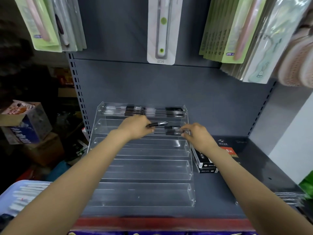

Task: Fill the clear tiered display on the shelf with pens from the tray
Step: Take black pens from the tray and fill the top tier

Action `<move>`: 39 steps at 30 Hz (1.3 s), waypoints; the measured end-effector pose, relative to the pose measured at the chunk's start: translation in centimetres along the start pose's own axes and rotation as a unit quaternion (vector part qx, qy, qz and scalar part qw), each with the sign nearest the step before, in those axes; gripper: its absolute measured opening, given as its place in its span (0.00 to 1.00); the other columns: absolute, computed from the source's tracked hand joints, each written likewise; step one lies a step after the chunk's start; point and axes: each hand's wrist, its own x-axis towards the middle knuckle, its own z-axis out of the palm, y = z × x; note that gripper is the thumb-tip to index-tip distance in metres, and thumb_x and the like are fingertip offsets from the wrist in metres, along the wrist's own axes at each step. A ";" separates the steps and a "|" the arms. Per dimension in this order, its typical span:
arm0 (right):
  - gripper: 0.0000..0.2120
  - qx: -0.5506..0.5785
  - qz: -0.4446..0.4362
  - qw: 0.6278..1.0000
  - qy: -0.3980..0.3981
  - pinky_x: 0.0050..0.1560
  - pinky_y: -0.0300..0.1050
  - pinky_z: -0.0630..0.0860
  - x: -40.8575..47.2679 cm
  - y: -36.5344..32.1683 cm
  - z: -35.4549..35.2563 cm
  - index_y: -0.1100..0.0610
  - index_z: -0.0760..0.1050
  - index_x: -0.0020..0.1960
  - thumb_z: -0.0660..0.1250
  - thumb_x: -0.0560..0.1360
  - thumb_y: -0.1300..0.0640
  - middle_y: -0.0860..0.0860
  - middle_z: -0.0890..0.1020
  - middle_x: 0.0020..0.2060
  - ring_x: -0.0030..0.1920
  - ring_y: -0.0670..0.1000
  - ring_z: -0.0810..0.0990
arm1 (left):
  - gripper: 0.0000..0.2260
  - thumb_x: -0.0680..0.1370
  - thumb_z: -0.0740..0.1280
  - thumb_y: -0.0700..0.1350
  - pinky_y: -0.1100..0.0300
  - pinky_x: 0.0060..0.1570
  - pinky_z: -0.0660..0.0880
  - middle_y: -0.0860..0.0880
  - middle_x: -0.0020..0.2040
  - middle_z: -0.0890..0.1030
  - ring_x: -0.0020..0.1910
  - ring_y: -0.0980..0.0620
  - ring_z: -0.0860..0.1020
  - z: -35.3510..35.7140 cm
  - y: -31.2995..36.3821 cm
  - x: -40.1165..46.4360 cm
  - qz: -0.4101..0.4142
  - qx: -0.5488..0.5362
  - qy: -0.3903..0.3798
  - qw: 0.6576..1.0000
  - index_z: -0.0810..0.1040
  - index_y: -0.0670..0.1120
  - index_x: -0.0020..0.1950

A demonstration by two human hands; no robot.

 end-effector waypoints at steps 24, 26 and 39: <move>0.04 0.183 -0.018 0.976 0.113 0.44 0.29 0.73 -0.2 -1.7 -2.6 0.53 0.83 0.46 0.70 0.73 0.57 0.47 0.84 0.42 0.41 0.44 0.78 | 0.07 0.74 0.70 0.39 0.67 0.48 0.72 0.48 0.46 0.82 0.44 0.56 0.78 0.0 0.6 -0.7 0.062 -0.290 0.121 0.947 0.81 0.45 0.51; 0.05 0.113 -0.008 0.989 0.089 0.47 0.40 0.75 0.4 -1.9 -2.0 0.51 0.83 0.49 0.69 0.74 0.55 0.47 0.84 0.47 0.45 0.46 0.78 | 0.04 0.74 0.70 0.39 0.68 0.49 0.70 0.47 0.47 0.83 0.45 0.56 0.78 0.4 0.3 -0.3 0.034 -0.259 0.135 0.956 0.83 0.43 0.48; 0.18 -0.148 -0.092 0.983 -0.066 0.54 0.49 0.75 1.1 -1.0 -1.9 0.50 0.71 0.66 0.59 0.79 0.47 0.47 0.73 0.63 0.60 0.51 0.76 | 0.14 0.79 0.63 0.50 0.57 0.38 0.67 0.48 0.34 0.74 0.34 0.51 0.71 2.2 -0.9 1.2 0.026 -0.196 0.080 0.977 0.78 0.45 0.36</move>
